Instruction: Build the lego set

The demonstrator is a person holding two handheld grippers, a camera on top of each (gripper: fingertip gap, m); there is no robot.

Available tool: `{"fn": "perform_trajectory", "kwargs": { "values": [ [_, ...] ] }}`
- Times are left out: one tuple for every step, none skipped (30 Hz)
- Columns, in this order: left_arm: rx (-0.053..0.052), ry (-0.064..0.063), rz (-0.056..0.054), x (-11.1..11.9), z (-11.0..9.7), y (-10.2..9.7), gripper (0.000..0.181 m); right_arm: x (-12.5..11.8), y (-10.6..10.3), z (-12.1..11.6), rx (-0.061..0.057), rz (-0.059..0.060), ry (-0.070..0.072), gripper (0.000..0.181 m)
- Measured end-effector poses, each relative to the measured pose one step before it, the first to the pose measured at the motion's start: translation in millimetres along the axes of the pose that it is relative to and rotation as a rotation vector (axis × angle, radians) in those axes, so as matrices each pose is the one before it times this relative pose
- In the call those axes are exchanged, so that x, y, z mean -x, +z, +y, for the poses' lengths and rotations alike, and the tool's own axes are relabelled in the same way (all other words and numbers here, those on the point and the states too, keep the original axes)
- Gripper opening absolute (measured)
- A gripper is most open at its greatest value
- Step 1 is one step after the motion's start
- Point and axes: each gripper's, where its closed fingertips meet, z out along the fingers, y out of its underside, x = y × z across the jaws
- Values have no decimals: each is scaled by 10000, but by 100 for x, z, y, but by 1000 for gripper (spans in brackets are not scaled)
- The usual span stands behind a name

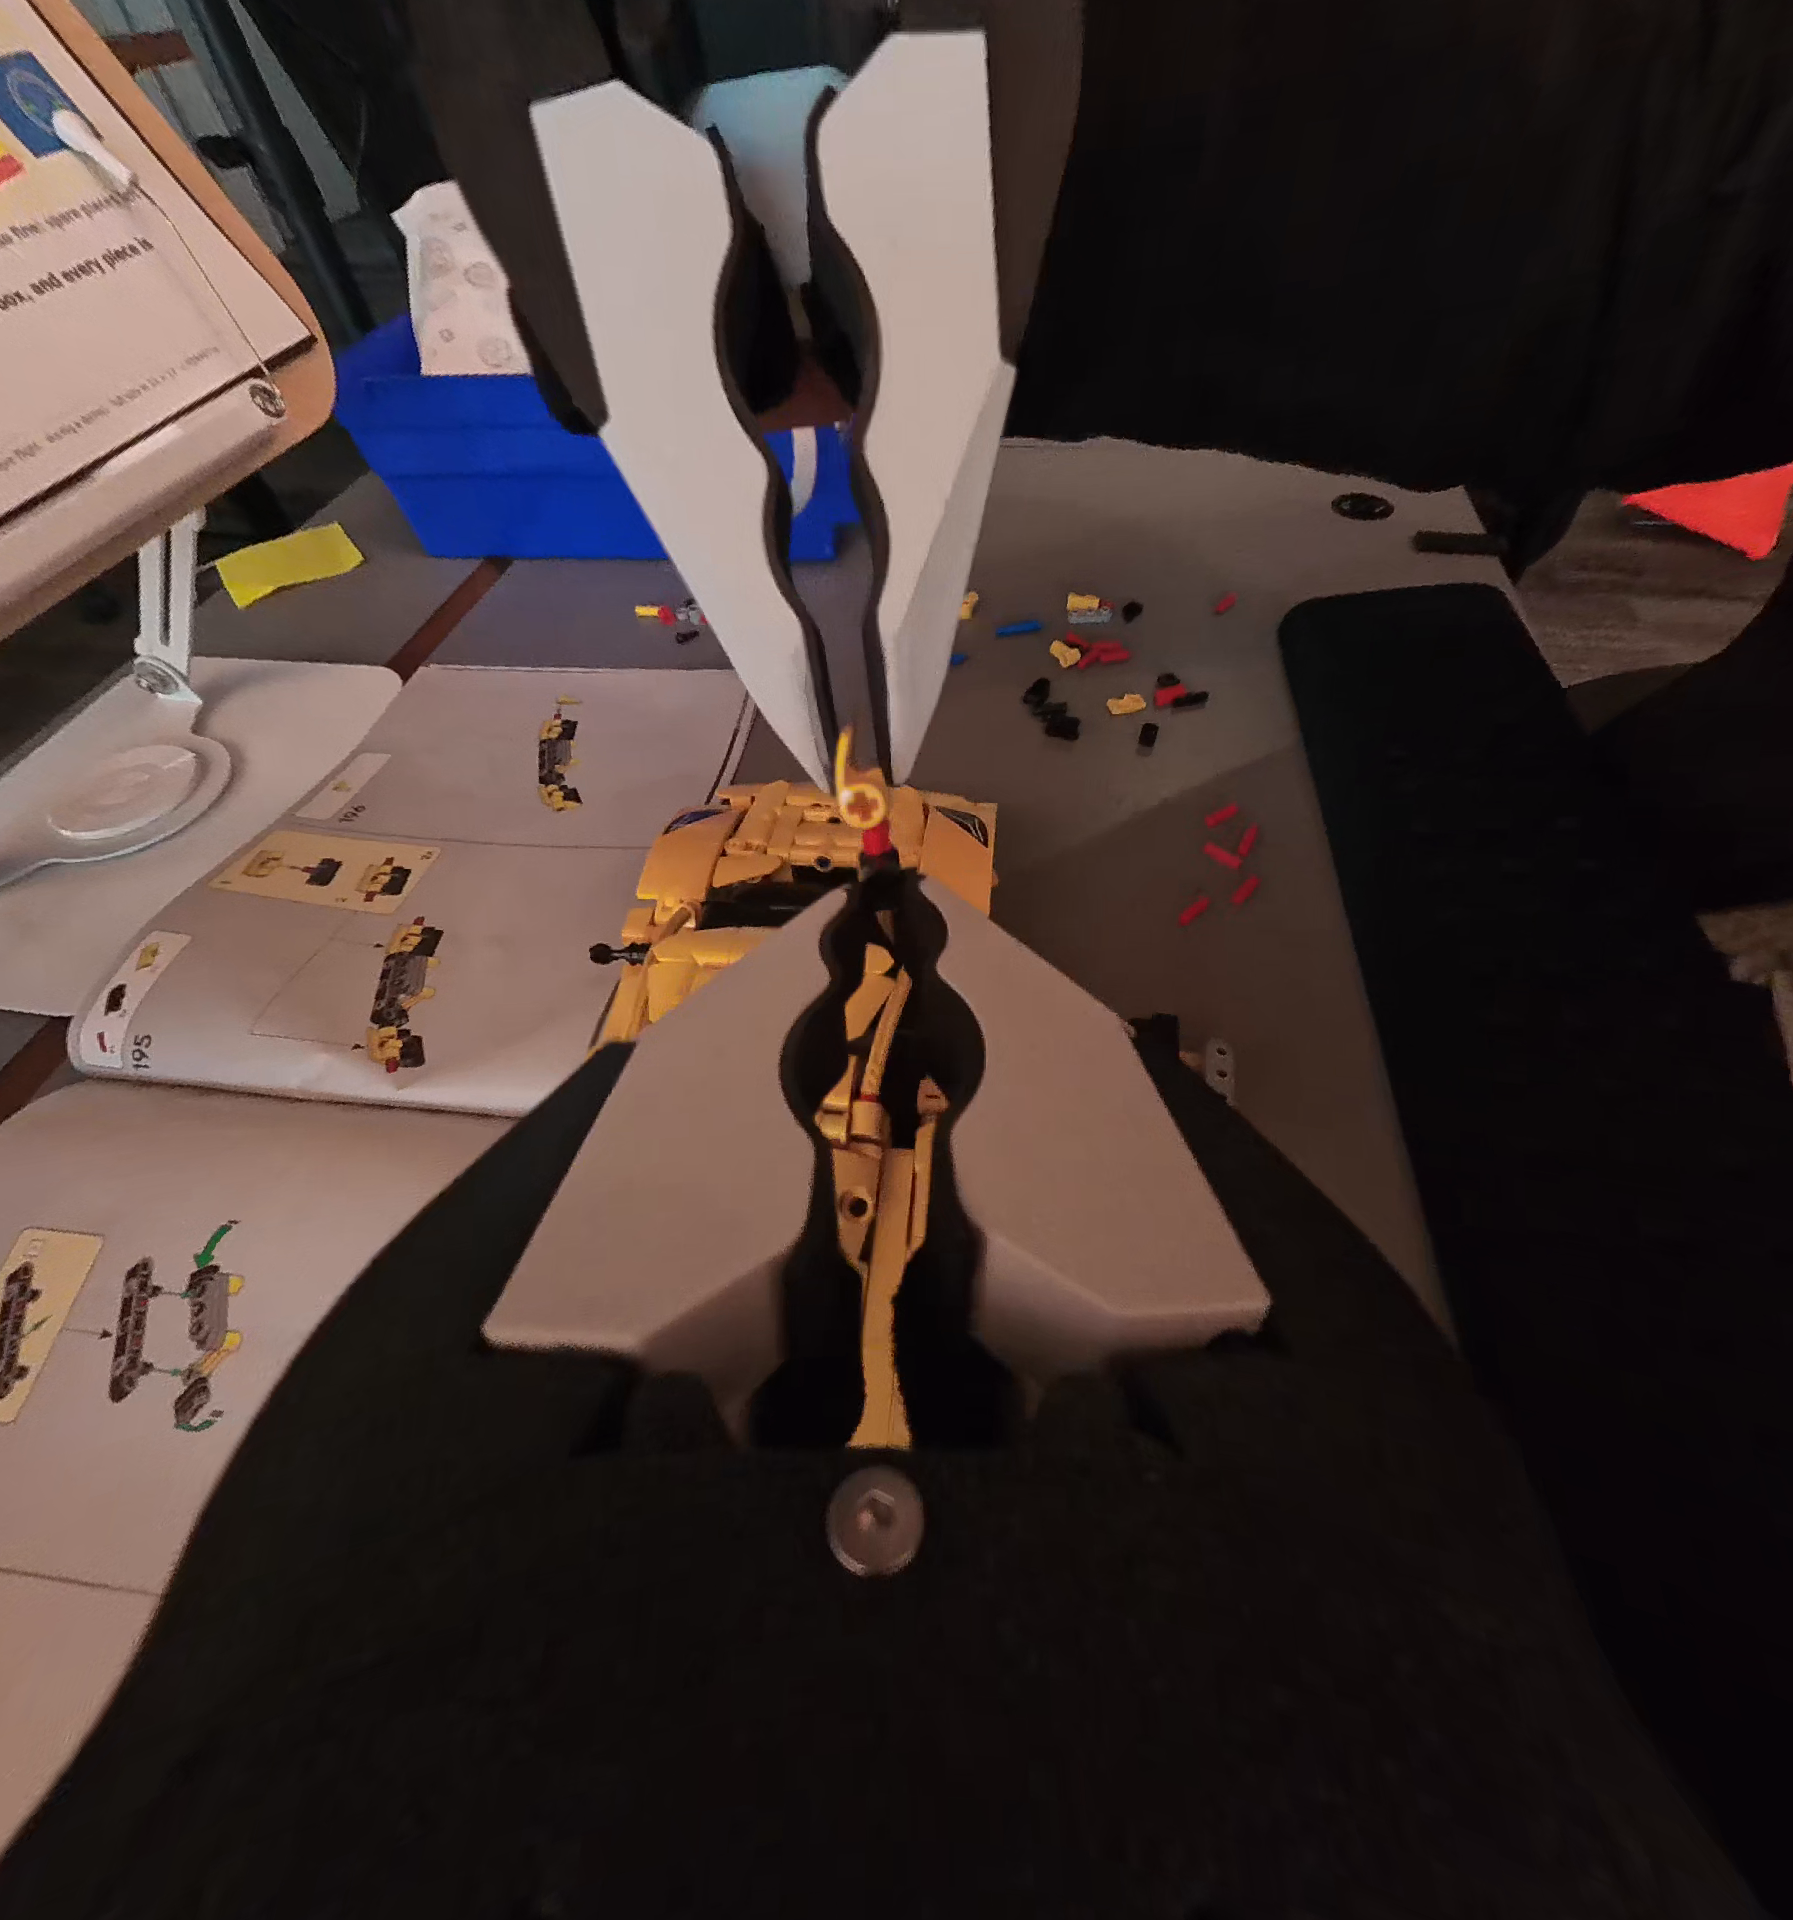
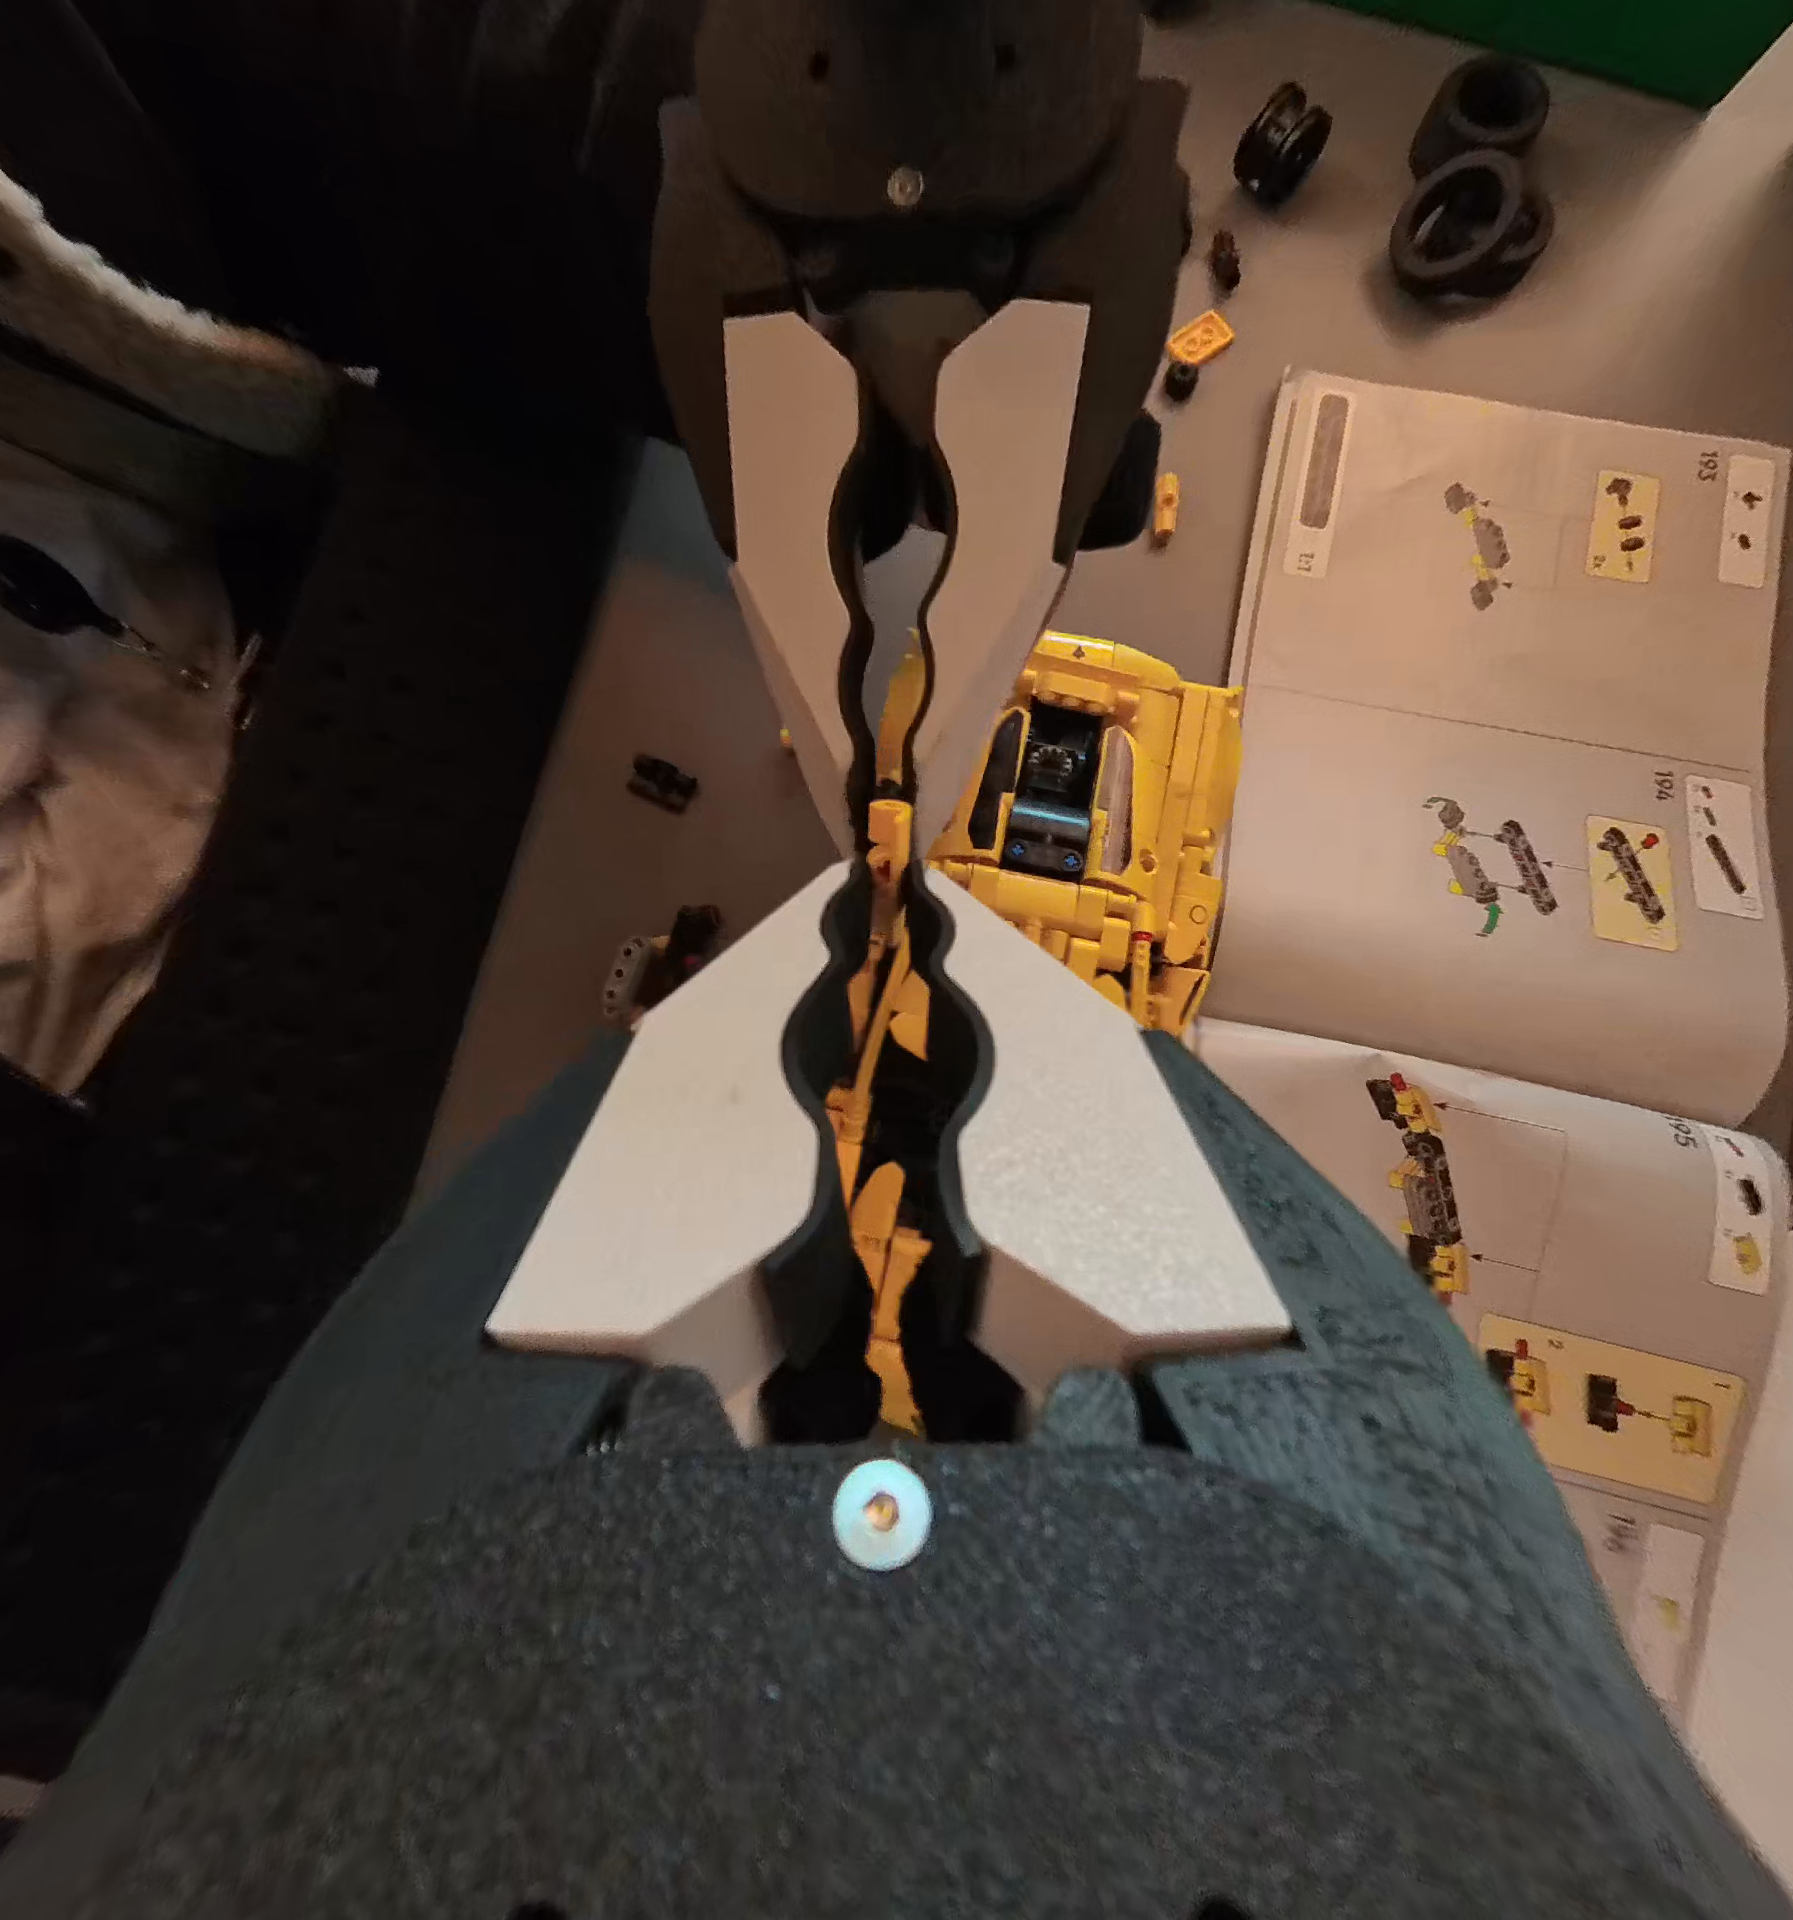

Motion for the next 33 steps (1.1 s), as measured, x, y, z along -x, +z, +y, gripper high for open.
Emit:
{"fn": "perform_trajectory", "kwargs": {
  "values": [
    [-15,-153,114,-48,73,36,4,-47,56,106,115,130,-181,6],
    [0,-207,166,-113,78,84,4,99,65,106,175,22,-134,6],
    [-3,-186,116,-68,82,76,4,-7,64,115,182,83,-132,5],
    [6,-196,138,-74,92,60,4,31,65,99,136,12,-68,5],
    [28,-241,141,-57,105,35,4,44,91,75,87,-74,83,5],
    [36,-290,128,-18,111,34,4,-52,103,89,24,-87,207,6],
    [42,-294,163,-75,118,30,4,14,128,100,-16,-184,263,5],
    [31,-178,125,-88,113,48,4,61,129,84,-52,-233,293,5],
    [1,-116,118,-133,46,53,5,88,55,79,-97,-258,263,5],
    [-44,-162,195,-234,-44,71,5,199,-20,48,-123,-331,259,5],
    [-101,-181,184,-194,-141,34,5,208,-83,-21,-176,-360,352,6],
    [-119,-178,128,-125,-202,-10,5,106,-163,-72,-231,-298,351,6],
    [-76,-138,113,-134,-172,21,5,124,-141,-44,-213,-272,283,6],
    [-14,-25,43,-135,-81,82,5,193,-84,30,-133,-300,276,6],
    [58,86,-52,-48,36,123,5,66,-33,128,-21,-172,171,6],
    [112,99,-67,-21,153,114,5,12,80,230,121,-36,19,6],
    [102,57,-44,6,178,87,5,14,135,190,189,50,-79,6],
    [54,52,-76,83,126,14,5,-81,94,94,198,146,-128,6],
    [33,47,-58,59,62,-33,5,-133,39,-2,166,183,-96,6],
    [71,64,-39,14,75,-46,5,41,78,-15,204,91,-104,6],
    [107,131,-117,59,105,-47,5,-88,71,-21,223,172,-117,6],
    [167,184,-145,49,169,-6,5,-38,91,29,253,134,-117,6],
    [226,215,-157,36,226,11,5,-11,188,91,332,116,-112,6],
    [187,159,-157,93,222,9,5,-87,197,84,305,150,-92,6],
    [109,34,-89,93,171,17,4,-97,159,54,260,133,-51,6],
    [44,-22,-61,129,125,30,5,-138,122,54,225,143,-53,5],
    [21,-26,-19,76,83,41,5,-139,61,43,165,124,-57,5],
    [23,4,-13,29,54,51,5,19,89,67,143,-2,-5,5],
    [-10,20,-54,66,-1,32,4,-116,13,34,69,62,-8,5],
    [-26,-11,26,-13,-10,-22,5,-8,-21,-47,-33,-7,-33,5],
    [-31,15,42,-48,-31,-52,4,71,3,-53,-104,-71,21,5],
    [-48,15,47,-64,-46,-34,4,32,-37,-66,-156,-94,46,5],
    [-47,4,81,-134,-48,25,4,165,-14,-3,-159,-192,64,5]
  ]
}}
